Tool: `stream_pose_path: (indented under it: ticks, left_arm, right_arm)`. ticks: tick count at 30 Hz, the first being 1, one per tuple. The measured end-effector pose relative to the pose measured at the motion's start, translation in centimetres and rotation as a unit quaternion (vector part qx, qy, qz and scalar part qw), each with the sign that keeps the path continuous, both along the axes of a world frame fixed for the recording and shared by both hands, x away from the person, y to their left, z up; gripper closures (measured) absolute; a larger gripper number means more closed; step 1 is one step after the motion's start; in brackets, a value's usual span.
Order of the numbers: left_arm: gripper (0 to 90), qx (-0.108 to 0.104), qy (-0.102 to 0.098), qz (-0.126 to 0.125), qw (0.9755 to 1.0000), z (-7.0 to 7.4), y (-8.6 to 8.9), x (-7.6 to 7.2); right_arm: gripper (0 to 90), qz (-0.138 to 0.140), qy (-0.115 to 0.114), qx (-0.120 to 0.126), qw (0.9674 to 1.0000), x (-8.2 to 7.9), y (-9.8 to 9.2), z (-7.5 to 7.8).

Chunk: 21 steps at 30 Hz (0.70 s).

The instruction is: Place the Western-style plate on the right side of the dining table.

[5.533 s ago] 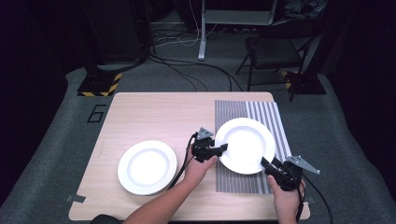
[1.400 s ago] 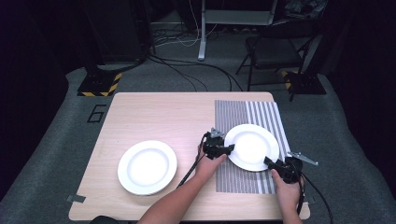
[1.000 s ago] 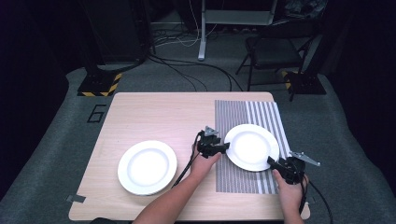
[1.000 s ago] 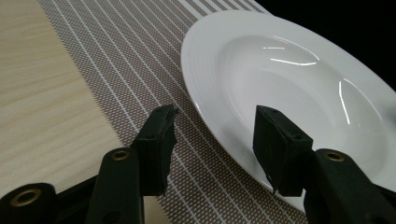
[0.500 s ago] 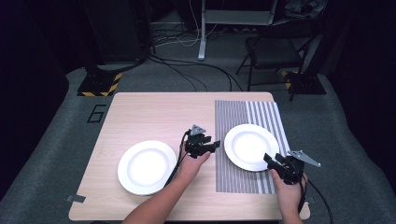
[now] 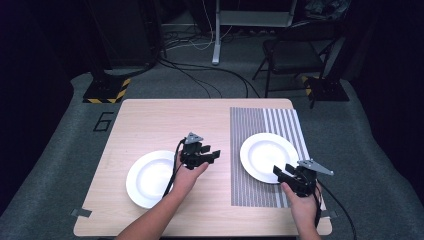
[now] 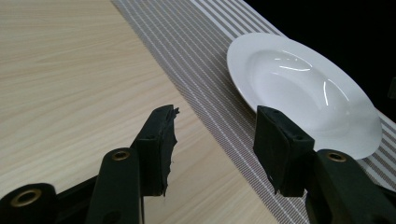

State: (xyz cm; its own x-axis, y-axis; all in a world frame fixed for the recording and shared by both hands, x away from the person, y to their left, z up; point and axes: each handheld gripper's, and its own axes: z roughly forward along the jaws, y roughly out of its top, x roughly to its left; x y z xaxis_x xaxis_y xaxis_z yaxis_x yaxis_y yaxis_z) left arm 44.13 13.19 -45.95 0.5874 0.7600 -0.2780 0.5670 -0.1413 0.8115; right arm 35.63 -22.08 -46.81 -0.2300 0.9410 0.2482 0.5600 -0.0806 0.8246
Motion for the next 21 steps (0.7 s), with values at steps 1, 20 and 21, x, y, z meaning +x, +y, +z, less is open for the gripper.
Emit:
stream_pose_path:
  ticks: [1,20,21]
  left_arm:
    - [48.3,0.0,0.0,0.002,1.0,0.1,0.4,-0.1]
    - [47.4,0.006,-0.009,0.038,0.9992,0.5,7.9,-2.4]
    - [47.4,0.008,-0.008,0.035,0.9993,0.5,8.3,-2.6]
  right_arm:
    - [45.5,0.006,0.0,-0.001,1.0,0.0,0.3,0.1]
    - [44.9,0.082,0.004,-0.027,0.9963,0.2,3.7,0.3]
    - [44.9,0.087,0.004,-0.029,0.9958,0.1,3.9,0.2]
